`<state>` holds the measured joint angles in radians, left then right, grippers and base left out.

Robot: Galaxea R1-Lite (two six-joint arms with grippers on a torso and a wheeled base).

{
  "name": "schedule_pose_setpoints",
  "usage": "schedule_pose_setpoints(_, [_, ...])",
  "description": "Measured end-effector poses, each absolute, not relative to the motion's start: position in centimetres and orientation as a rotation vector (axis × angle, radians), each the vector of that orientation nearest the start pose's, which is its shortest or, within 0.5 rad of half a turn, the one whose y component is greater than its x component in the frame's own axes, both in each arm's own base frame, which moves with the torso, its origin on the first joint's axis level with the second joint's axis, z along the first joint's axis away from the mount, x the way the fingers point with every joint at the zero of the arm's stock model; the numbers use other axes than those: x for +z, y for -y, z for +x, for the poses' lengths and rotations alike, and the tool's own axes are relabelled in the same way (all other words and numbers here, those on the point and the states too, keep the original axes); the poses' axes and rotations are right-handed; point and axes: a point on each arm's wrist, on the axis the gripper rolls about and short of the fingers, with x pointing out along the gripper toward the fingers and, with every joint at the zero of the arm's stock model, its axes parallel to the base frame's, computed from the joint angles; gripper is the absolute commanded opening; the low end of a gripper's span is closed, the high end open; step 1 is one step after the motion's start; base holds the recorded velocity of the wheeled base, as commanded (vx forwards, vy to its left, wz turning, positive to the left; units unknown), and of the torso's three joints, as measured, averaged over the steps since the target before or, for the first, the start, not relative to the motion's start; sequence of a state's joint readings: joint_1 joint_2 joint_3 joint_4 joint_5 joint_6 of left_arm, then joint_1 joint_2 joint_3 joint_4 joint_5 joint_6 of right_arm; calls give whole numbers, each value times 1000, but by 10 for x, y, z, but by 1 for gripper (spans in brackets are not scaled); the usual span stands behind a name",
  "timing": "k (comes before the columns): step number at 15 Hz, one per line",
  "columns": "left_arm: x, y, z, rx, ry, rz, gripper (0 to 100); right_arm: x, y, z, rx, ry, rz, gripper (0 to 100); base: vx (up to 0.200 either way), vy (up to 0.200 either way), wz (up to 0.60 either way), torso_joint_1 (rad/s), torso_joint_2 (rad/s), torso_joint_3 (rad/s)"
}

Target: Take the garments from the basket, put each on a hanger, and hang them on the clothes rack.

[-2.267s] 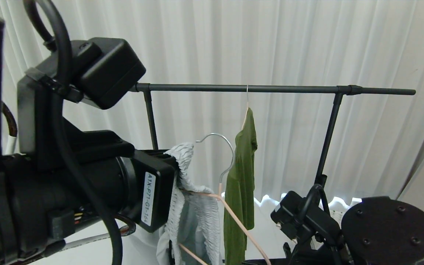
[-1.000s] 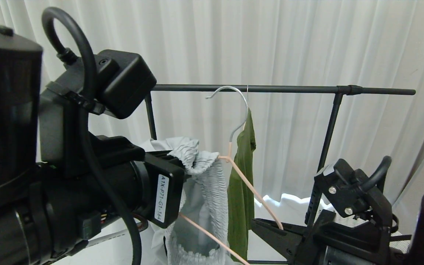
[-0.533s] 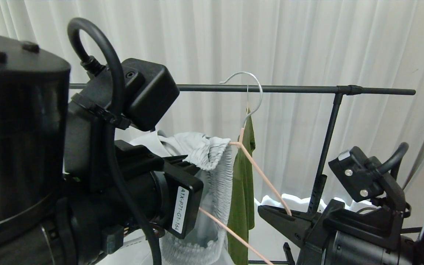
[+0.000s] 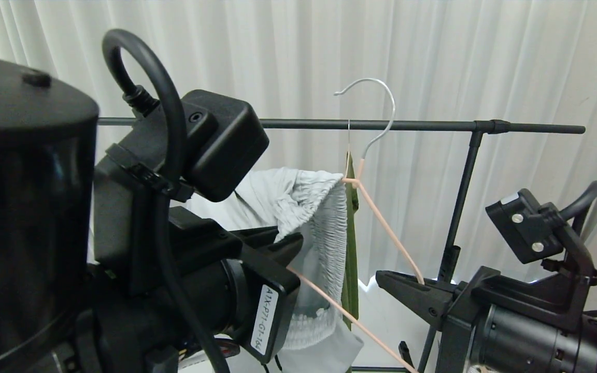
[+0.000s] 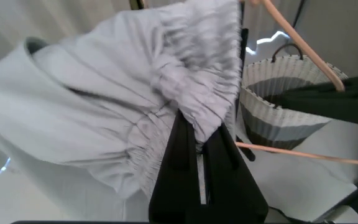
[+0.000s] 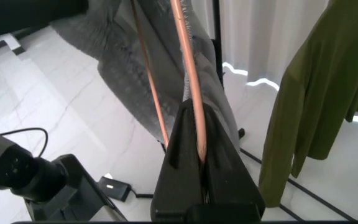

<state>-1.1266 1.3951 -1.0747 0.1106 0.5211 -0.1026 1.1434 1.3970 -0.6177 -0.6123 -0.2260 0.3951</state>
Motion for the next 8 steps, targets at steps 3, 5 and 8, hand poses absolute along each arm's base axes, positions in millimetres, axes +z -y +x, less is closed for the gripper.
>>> schedule_pose_setpoints(3, [271,201,106,-585,-325,222,100,214,-201,97,881,-284,282,0,0,0,0,0,0,0])
schedule_pose_setpoints(5, [272,200,105,-588,-320,217,100,216,-199,96,882,-277,288,0,0,0,0,0,0,0])
schedule_pose_setpoints(8, [275,195,100,-602,-309,209,100,217,-194,94,883,-269,294,0,0,0,0,0,0,0])
